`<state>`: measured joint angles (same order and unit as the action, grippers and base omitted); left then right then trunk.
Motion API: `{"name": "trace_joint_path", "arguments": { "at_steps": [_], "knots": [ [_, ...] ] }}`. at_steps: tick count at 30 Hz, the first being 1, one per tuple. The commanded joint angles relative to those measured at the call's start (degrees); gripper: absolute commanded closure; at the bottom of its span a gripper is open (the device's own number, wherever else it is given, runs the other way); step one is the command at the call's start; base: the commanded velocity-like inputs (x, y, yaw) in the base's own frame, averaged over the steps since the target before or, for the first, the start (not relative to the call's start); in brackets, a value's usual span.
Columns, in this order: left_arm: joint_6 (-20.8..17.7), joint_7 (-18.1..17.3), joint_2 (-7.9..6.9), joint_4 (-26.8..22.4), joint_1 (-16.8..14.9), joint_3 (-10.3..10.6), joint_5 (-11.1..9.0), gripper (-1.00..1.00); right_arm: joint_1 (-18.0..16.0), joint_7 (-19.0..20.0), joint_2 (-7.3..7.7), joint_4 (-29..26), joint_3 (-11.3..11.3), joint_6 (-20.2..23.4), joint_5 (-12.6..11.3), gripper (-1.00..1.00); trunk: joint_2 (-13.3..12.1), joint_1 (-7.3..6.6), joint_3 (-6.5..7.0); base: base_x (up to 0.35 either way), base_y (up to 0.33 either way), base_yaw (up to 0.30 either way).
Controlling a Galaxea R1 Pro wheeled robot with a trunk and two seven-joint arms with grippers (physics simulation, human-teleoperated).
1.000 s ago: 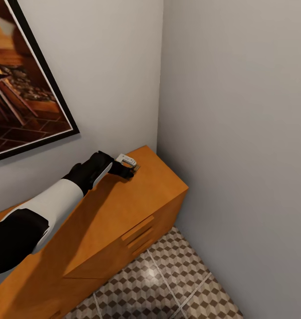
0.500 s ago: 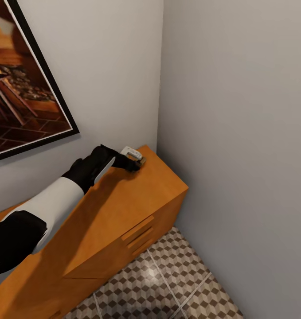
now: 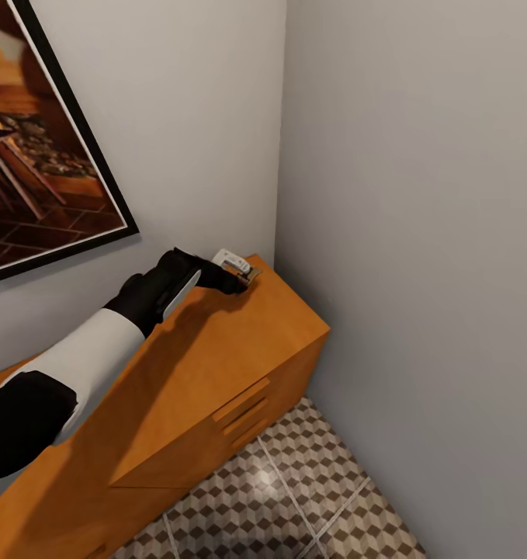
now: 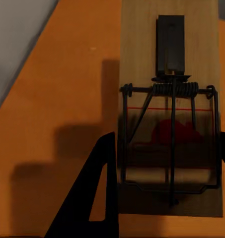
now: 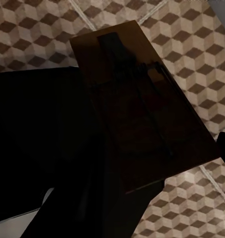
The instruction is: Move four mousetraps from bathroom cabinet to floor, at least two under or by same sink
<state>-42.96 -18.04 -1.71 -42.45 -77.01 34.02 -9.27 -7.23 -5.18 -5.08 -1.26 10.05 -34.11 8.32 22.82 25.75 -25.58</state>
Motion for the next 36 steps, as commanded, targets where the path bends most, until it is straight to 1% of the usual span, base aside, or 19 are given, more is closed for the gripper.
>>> {"name": "trace_joint_path", "arguments": {
  "at_steps": [1, 6, 8, 23, 32, 36],
  "knots": [
    [-0.3, 0.3, -0.10, 0.0, -0.1, 0.3, -0.5, 1.00, 0.0, -0.6, -0.02, 0.0, 0.3, -0.1, 0.6, 1.00, 0.1, 0.03, -0.09, 0.000, 0.000, 0.000],
    [-0.3, 0.3, -0.14, 0.1, -0.1, 0.3, -0.6, 1.00, 0.0, -0.6, -0.02, 0.0, 0.3, -0.1, 0.6, 1.00, 0.1, 0.03, -0.09, -0.007, 0.000, 0.000],
    [-0.3, 0.3, -0.15, 0.3, -0.1, 0.3, -0.6, 1.00, 0.0, -0.6, -0.02, 0.0, 0.3, -0.1, 0.6, 1.00, 0.1, 0.03, -0.09, -0.213, 0.000, 0.000],
    [-0.3, 0.3, -0.22, 1.1, -0.1, 0.4, -0.6, 1.00, 0.0, -0.6, -0.02, 0.0, 0.4, -0.1, 0.7, 1.00, 0.1, 0.03, -0.09, -0.322, -0.011, 0.000],
    [-0.2, 0.3, -0.25, 2.0, -0.1, 0.4, -0.5, 1.00, 0.0, -0.6, -0.02, 0.0, 0.4, -0.1, 0.7, 1.00, 0.1, 0.03, -0.09, -0.322, -0.136, 0.000],
    [-0.2, 0.3, -0.52, 2.1, -0.1, 0.4, -0.5, 1.00, 0.0, -0.6, 0.05, 0.0, 0.5, -0.1, 0.7, 1.00, 0.1, 0.03, -0.09, -0.311, -0.167, 0.000]
  ]
}}
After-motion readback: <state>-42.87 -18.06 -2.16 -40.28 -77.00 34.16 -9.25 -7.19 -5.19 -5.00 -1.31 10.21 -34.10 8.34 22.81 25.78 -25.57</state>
